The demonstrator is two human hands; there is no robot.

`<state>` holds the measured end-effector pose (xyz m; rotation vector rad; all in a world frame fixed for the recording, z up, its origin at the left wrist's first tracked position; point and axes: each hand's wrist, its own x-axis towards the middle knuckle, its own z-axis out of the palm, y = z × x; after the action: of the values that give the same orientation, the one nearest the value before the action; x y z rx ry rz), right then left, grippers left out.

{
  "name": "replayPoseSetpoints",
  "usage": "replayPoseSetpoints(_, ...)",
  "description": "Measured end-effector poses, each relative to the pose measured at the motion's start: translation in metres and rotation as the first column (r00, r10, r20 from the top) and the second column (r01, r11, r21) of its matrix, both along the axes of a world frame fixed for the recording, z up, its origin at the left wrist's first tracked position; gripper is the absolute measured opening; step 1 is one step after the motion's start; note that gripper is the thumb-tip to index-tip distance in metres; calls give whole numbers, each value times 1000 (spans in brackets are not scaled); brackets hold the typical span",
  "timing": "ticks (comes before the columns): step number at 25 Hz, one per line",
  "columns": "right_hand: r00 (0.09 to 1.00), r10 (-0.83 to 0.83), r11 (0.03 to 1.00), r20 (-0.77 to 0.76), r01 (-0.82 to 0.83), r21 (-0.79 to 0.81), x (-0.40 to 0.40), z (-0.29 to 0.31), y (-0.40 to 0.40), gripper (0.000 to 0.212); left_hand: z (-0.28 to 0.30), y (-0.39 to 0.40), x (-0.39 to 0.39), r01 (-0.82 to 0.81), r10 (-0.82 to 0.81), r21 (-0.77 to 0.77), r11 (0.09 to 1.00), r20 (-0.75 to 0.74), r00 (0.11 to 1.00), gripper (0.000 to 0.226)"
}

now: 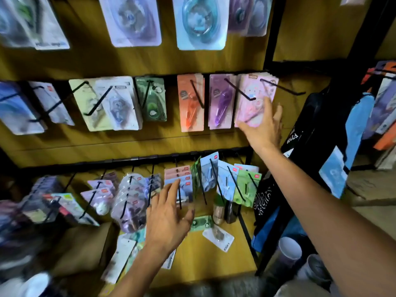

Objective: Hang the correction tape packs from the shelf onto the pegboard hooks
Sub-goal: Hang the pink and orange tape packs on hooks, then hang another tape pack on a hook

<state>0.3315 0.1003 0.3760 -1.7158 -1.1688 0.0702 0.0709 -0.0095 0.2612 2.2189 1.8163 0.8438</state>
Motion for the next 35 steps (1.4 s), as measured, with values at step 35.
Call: replayPoseSetpoints(35,916,361,542,176,-52,-839,-58,-575,-28,91,-469,76,-79,-70,-138,-616,785,-284,949,103)
